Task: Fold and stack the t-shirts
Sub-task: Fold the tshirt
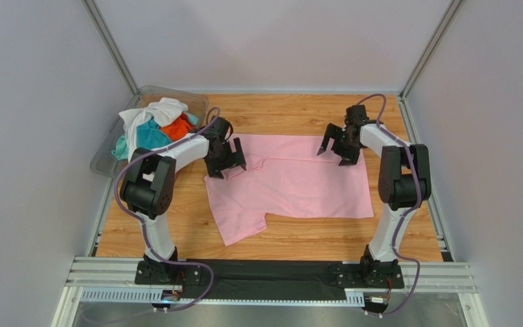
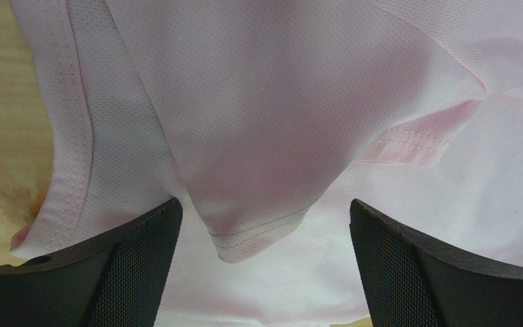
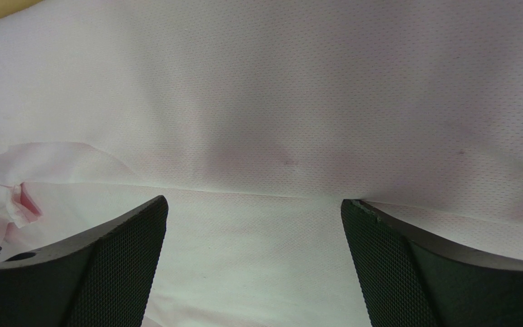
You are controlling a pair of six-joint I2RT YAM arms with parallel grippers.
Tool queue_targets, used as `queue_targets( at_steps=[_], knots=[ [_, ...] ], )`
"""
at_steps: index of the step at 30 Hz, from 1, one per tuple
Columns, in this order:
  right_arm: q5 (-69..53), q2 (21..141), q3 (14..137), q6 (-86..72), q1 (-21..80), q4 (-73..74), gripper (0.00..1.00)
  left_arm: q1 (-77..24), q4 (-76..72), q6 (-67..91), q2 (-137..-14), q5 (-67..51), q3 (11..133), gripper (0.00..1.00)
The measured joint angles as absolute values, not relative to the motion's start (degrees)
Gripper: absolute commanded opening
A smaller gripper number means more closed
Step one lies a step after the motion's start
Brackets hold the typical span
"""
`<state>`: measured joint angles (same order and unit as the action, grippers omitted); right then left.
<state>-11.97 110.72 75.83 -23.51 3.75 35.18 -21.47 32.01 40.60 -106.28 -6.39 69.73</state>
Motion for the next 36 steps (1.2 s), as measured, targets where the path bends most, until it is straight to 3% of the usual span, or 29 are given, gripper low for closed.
queue_targets(
  at_steps=[8,14,19,27,32,35,36],
  knots=[
    [-11.9,117.2,86.0,-23.2,1.4,37.0,1.00,-20.4,33.7,38.9,-113.9,-6.0,81.1,1.00],
    [-10.7,115.1,87.1,-22.0,1.3,40.0,1.00,-20.4,35.9,38.2,-113.1,-4.4,82.4,1.00],
    [-9.2,100.6,79.4,-22.0,1.3,40.4,1.00,-20.7,36.8,38.1,-100.8,-2.1,74.9,1.00],
    [-2.3,68.2,55.5,-26.4,1.1,39.6,1.00,-25.9,37.5,40.5,-71.7,-0.3,54.4,1.00],
    [0.9,57.2,45.0,-30.7,0.6,41.3,1.00,-32.9,39.0,44.5,-64.2,-0.6,42.7,1.00],
    [1.5,56.0,42.5,-31.8,0.6,41.6,1.00,-35.3,39.3,46.9,-64.0,-0.7,38.3,0.92],
    [1.5,56.1,42.1,-32.0,0.6,41.5,1.00,-35.7,39.4,47.5,-64.0,-0.7,37.3,0.85]
  ],
)
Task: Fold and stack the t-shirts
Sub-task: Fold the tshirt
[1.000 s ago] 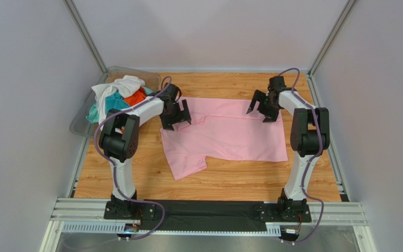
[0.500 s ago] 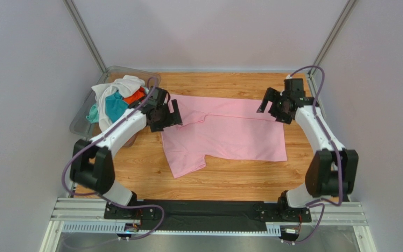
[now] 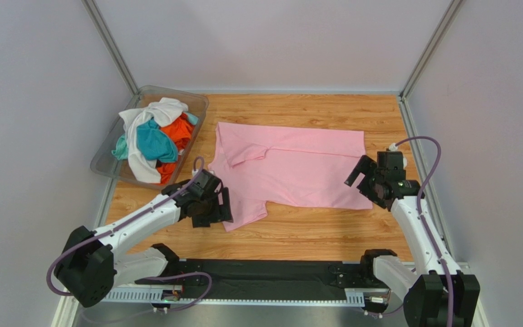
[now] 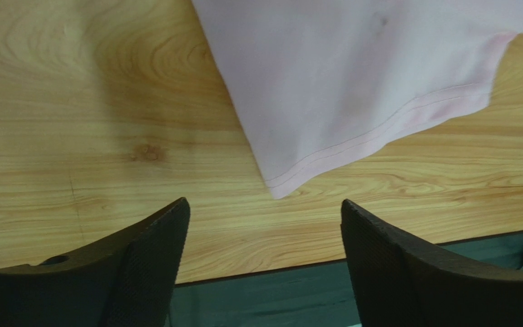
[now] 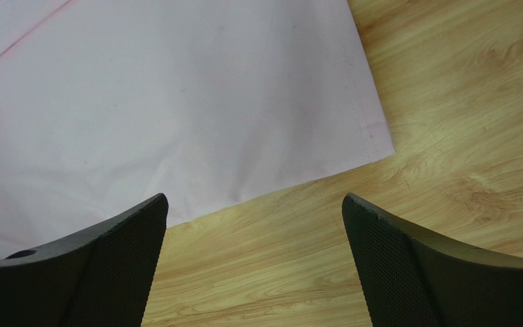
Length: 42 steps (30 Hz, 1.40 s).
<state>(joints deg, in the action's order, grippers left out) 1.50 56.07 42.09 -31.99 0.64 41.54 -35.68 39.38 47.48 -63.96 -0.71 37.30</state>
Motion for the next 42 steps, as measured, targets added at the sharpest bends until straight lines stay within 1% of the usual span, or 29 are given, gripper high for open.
queue_targets(
  at_steps=[1,2,4,5,6,7,10,11,16,18,21,23,25,26,27,29,34,37,38,40,41,42],
  knots=[
    [1.5,56.2,41.8,-32.1,0.6,41.6,1.00,-36.0,39.4,48.2,-64.0,-0.8,36.1,0.82],
    [1.5,56.4,41.6,-32.2,0.7,41.6,1.00,-36.1,39.3,48.8,-64.0,-0.8,35.0,0.76],
    [1.4,57.1,41.4,-32.2,0.6,41.6,1.00,-36.1,39.0,49.8,-64.1,-1.1,33.4,0.70],
    [1.3,57.6,41.2,-32.3,0.7,41.5,1.00,-36.1,38.7,50.0,-64.2,-1.3,32.9,0.65],
    [1.3,58.2,41.1,-32.3,0.7,41.6,1.00,-36.2,38.2,50.3,-64.4,-1.6,32.6,0.62],
    [1.3,58.7,41.1,-32.3,0.6,41.6,1.00,-36.3,37.6,50.3,-64.8,-2.0,32.5,0.61],
    [1.3,60.2,40.9,-32.4,0.7,41.6,0.99,-36.5,35.4,50.6,-66.6,-3.2,32.5,0.54],
    [1.3,60.4,40.8,-32.4,0.7,41.6,0.99,-36.6,34.7,50.7,-67.4,-3.5,32.5,0.49],
    [1.5,60.8,40.5,-32.6,0.7,41.6,0.99,-37.4,32.6,51.0,-71.0,-5.0,32.5,0.39],
    [1.6,60.8,40.5,-32.6,0.7,41.6,0.99,-37.8,31.7,51.1,-71.8,-5.7,32.7,0.35],
    [2.0,60.8,40.5,-32.5,0.4,41.6,0.99,-38.4,30.8,51.3,-72.6,-6.5,32.8,0.32],
    [2.1,60.8,40.4,-32.5,-0.4,41.6,0.99,-38.6,30.4,51.5,-72.9,-6.7,32.8,0.26],
    [2.3,60.8,40.3,-32.5,-1.1,41.5,0.99,-38.6,30.3,51.7,-73.2,-6.6,32.8,0.21],
    [2.4,60.8,40.2,-32.5,-1.3,41.6,0.99,-38.6,30.2,51.8,-73.4,-6.6,32.8,0.14],
    [2.6,60.8,40.1,-32.5,-1.3,41.6,0.98,-38.6,30.2,51.9,-73.6,-6.6,33.0,0.08],
    [2.6,60.8,40.1,-32.5,-1.6,41.6,0.98,-38.7,30.1,52.2,-74.0,-6.6,33.1,0.00],
    [3.4,60.9,37.7,-32.6,-3.5,41.1,0.98,-38.7,29.9,52.2,-74.0,-6.6,33.1,0.00],
    [3.6,61.8,35.9,-32.9,-5.5,40.8,0.94,-38.7,29.9,52.2,-74.0,-6.6,33.1,0.00],
    [3.5,62.4,35.1,-33.0,-6.4,40.4,0.88,-38.7,29.9,52.2,-74.0,-6.6,33.1,0.00],
    [2.8,63.9,33.9,-33.1,-8.1,39.3,0.85,-38.7,29.9,52.2,-74.0,-6.6,33.1,0.00],
    [2.5,64.8,33.5,-33.2,-8.8,38.8,0.79,-38.7,29.9,52.2,-74.0,-6.6,33.1,0.00],
    [2.3,65.5,33.3,-33.1,-9.3,38.3,0.77,-38.7,29.9,52.2,-74.0,-6.6,33.1,0.00]
  ],
)
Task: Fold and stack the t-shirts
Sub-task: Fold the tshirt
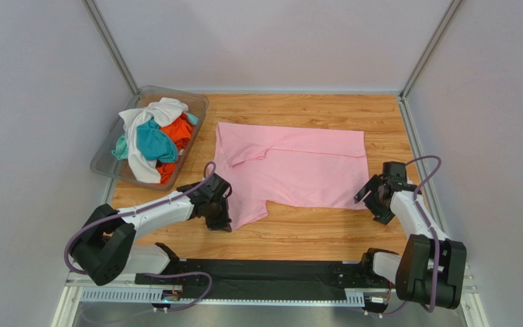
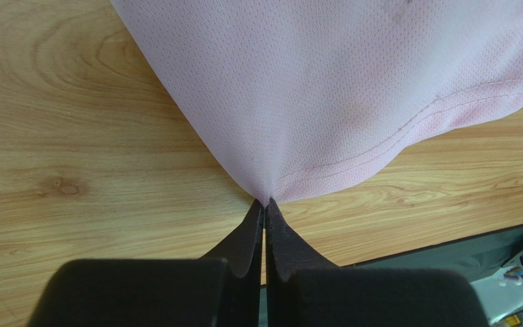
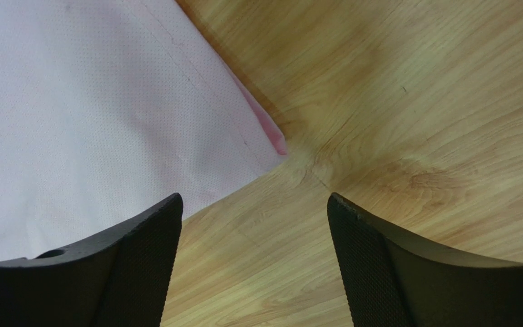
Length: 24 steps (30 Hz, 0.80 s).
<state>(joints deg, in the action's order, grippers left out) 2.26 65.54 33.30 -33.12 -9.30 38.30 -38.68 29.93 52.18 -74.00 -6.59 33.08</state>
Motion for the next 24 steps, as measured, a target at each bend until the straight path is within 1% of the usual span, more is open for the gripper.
queue_targets(
  at_steps=[1,3,5,6,9,12,13,15,16,19,23,24],
  knots=[
    [2.0,66.4,33.3,-33.1,-9.7,37.9,0.72,-38.7,29.9,52.2,-74.0,-6.6,33.1,0.00],
    [1.6,68.3,33.3,-33.1,-10.3,36.5,0.69,-38.7,29.9,52.2,-74.0,-6.6,33.1,0.00],
    [1.5,69.8,33.3,-32.9,-10.5,35.6,0.61,-38.7,29.9,52.2,-74.0,-6.6,33.1,0.00],
    [1.4,70.2,33.5,-32.9,-10.6,35.5,0.60,-38.7,29.9,52.1,-74.0,-6.6,33.1,0.00],
    [1.5,71.4,33.9,-32.8,-10.9,34.5,0.50,-38.7,29.9,52.1,-74.0,-6.6,33.1,0.00],
    [1.5,72.6,34.5,-32.8,-11.0,33.7,0.44,-38.7,29.9,52.1,-74.0,-6.5,33.1,0.00],
    [1.5,72.9,34.6,-32.8,-11.0,33.4,0.39,-38.7,29.9,52.1,-74.0,-6.6,33.1,0.00],
    [1.5,73.4,34.8,-32.8,-11.0,33.0,0.36,-38.7,29.9,52.0,-74.0,-6.5,33.1,0.00],
    [1.5,73.6,34.9,-32.8,-11.1,32.9,0.32,-38.7,29.9,52.0,-74.0,-6.5,33.1,0.00],
    [1.4,74.0,34.9,-32.8,-11.1,32.3,0.28,-38.7,29.8,52.0,-74.1,-6.5,33.1,0.00],
    [1.3,74.7,35.4,-32.8,-11.1,31.8,0.26,-38.7,29.8,52.0,-74.1,-6.5,33.1,0.00],
    [1.1,75.0,35.5,-32.8,-11.1,31.7,0.24,-38.7,29.8,52.0,-74.1,-6.5,33.1,0.00]
  ],
)
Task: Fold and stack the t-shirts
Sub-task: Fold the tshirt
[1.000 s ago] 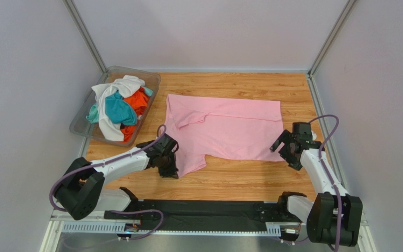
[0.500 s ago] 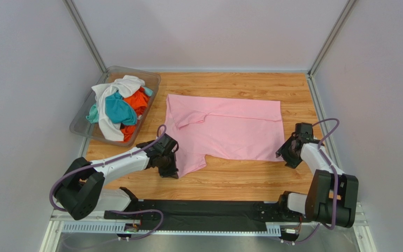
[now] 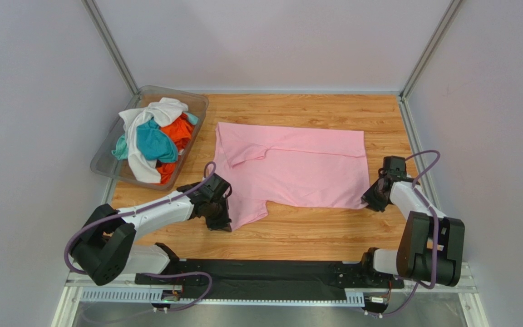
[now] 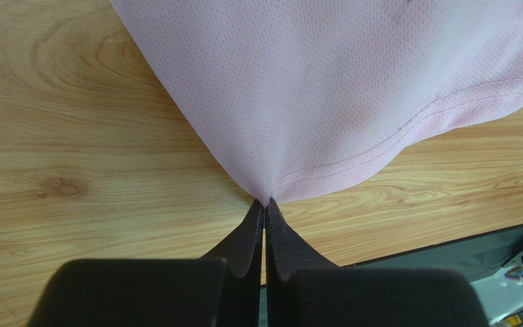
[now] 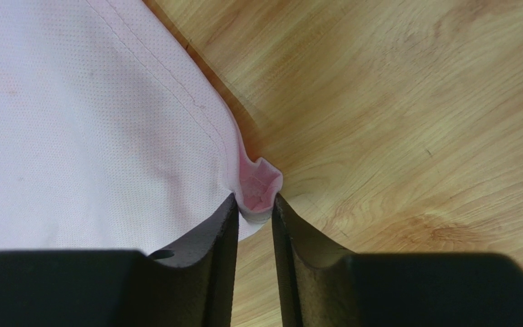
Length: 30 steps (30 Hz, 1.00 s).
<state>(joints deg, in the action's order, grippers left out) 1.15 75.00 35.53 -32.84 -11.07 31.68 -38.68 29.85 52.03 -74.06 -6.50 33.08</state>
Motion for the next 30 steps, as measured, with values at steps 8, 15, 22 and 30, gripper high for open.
queue_targets(
  at_steps=[8,15,22,30],
  knots=[
    [0.5,76.3,36.0,-33.0,-11.1,30.2,0.01,-38.9,29.8,52.0,-73.9,-6.2,33.1,0.00],
    [0.4,73.3,34.7,-33.0,-11.1,32.4,0.02,-38.9,31.4,52.1,-71.7,-4.4,32.8,0.00],
    [-2.5,63.9,32.8,-33.1,-11.1,37.6,0.04,-38.9,35.4,52.0,-62.8,-4.0,31.1,0.00],
    [-5.7,60.0,32.6,-33.3,-11.1,40.1,0.04,-38.9,37.0,51.5,-59.6,-4.0,32.1,0.00]
  ],
)
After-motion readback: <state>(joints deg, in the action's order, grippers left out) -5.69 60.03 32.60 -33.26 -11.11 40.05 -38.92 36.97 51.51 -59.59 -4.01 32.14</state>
